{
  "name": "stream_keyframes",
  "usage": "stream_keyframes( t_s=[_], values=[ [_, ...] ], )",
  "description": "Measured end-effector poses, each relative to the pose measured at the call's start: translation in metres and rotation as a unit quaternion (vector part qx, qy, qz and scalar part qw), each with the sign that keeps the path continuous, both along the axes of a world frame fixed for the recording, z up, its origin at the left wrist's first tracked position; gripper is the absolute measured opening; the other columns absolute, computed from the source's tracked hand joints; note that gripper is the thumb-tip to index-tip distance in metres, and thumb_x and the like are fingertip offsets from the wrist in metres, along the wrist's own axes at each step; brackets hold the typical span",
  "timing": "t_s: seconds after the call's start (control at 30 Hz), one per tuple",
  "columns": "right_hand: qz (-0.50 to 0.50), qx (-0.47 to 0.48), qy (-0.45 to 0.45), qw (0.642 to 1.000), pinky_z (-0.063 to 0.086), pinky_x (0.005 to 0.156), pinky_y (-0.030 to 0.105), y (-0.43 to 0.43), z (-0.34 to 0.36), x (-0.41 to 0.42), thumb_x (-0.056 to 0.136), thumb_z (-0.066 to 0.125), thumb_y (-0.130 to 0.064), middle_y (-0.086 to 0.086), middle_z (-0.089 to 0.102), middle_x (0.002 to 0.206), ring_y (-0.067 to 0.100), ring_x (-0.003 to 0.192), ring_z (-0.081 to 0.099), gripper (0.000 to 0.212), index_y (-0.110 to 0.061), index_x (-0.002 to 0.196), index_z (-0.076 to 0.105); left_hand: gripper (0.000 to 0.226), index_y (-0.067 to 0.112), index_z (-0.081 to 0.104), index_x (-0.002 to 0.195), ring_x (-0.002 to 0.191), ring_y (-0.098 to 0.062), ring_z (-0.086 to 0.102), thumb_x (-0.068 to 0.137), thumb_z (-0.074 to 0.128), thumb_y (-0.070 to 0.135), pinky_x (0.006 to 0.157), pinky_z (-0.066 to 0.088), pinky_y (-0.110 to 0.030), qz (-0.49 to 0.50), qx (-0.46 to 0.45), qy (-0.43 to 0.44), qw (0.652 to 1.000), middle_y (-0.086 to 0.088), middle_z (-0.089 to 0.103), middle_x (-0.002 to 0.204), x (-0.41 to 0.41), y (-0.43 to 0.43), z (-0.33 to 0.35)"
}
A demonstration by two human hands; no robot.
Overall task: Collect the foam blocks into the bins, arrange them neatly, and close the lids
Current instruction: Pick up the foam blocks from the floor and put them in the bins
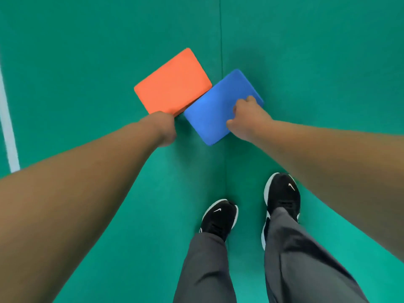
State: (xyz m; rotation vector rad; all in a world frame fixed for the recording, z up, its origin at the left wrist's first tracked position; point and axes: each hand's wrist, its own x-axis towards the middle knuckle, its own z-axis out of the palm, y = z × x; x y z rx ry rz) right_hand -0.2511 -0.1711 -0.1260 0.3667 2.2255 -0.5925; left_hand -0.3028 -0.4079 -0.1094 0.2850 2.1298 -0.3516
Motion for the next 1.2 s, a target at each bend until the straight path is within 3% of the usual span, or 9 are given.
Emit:
stream_keyframes(
  t_s=[0.13,0.23,0.37,0.47,0.57,0.67,0.83,0.97,1.2],
  values=[
    [0.108,0.076,0.16,0.978,0.041,0.102,0.045,0.009,-0.04,-0.045,0.088,0.061,-0.024,0.003,0.03,0.16,0.037,0.131,0.044,0.079,-0.019,0.159,0.026,0.057,0.003,0.04,0.142,0.13,-0.044,0.046,0.09,0.062,0.009,0.102,0.046,-0.056,0.079,0.014,0.109,0.991,-0.022,0.041,0.14,-0.027,0.001,-0.033],
    [0.16,0.081,0.128,0.975,0.027,0.12,0.054,0.015,-0.068,-0.069,0.086,0.071,-0.053,-0.009,0.011,0.172,0.037,0.151,0.025,0.103,-0.032,0.165,0.009,0.087,0.008,0.023,0.157,0.142,-0.044,0.035,0.089,0.075,0.019,0.115,0.037,-0.056,0.117,0.035,0.171,0.978,-0.021,0.027,0.159,-0.056,0.003,-0.062],
    [0.184,0.059,0.083,0.978,0.042,0.105,0.054,0.017,-0.091,-0.076,0.072,0.081,-0.067,-0.01,0.018,0.165,0.043,0.138,0.034,0.113,-0.034,0.162,0.02,0.13,0.02,-0.009,0.166,0.155,-0.042,0.02,0.081,0.087,0.044,0.124,0.023,-0.054,0.14,-0.007,0.164,0.976,-0.018,-0.002,0.173,-0.087,0.003,-0.084],
    [0.177,0.087,0.078,0.977,0.046,0.094,0.049,0.014,-0.086,-0.077,0.067,0.087,-0.065,0.004,0.031,0.15,0.043,0.123,0.043,0.105,-0.022,0.149,0.039,0.156,0.012,-0.017,0.163,0.15,-0.046,0.031,0.064,0.097,0.048,0.122,0.028,-0.058,0.163,-0.031,0.144,0.976,-0.022,0.022,0.168,-0.102,0.006,-0.079],
    [0.179,0.155,0.045,0.971,0.033,0.114,0.06,0.02,-0.079,-0.067,0.056,0.086,-0.073,0.013,0.033,0.15,0.045,0.133,0.04,0.114,-0.016,0.144,0.039,0.167,0.006,-0.003,0.164,0.144,-0.044,0.037,0.044,0.101,0.058,0.115,0.036,-0.056,0.115,-0.058,0.168,0.977,-0.02,0.035,0.158,-0.098,0.016,-0.066],
    [0.211,0.154,0.0,0.965,0.02,0.122,0.06,0.034,-0.072,-0.039,0.059,0.086,-0.071,0.016,0.043,0.149,0.041,0.141,0.041,0.121,-0.009,0.148,0.032,0.152,0.006,0.024,0.156,0.132,-0.039,0.046,0.037,0.099,0.065,0.105,0.043,-0.049,0.03,-0.095,0.199,0.975,-0.019,0.045,0.144,-0.079,0.034,-0.053],
    [0.166,0.091,-0.063,0.98,0.05,0.087,0.045,0.067,-0.06,0.035,0.078,0.076,-0.03,0.013,0.053,0.123,0.038,0.11,0.055,0.06,-0.012,0.122,0.039,0.104,0.012,0.045,0.143,0.129,-0.04,0.051,0.063,0.093,0.059,0.1,0.047,-0.05,0.069,-0.077,0.203,0.974,-0.017,0.053,0.139,-0.048,0.045,-0.044],
    [0.163,0.068,-0.115,0.978,0.048,0.087,0.043,0.077,-0.059,0.097,0.08,0.065,-0.04,0.007,0.039,0.112,0.033,0.106,0.047,0.048,-0.022,0.123,0.053,0.06,0.016,0.051,0.143,0.129,-0.046,0.045,0.093,0.073,0.04,0.105,0.043,-0.058,0.075,-0.081,0.266,0.958,-0.019,0.045,0.141,-0.016,0.063,-0.046],
    [-0.031,-0.078,-0.121,0.989,0.051,0.076,0.041,0.034,-0.065,0.127,0.077,0.08,-0.051,0.005,0.052,0.11,0.028,0.091,0.058,0.059,-0.019,0.113,0.046,0.058,0.01,0.047,0.131,0.118,-0.043,0.058,0.084,0.079,0.024,0.093,0.053,-0.055,0.099,0.043,0.237,0.965,-0.019,0.051,0.131,0.036,0.092,-0.048]
  ],
)
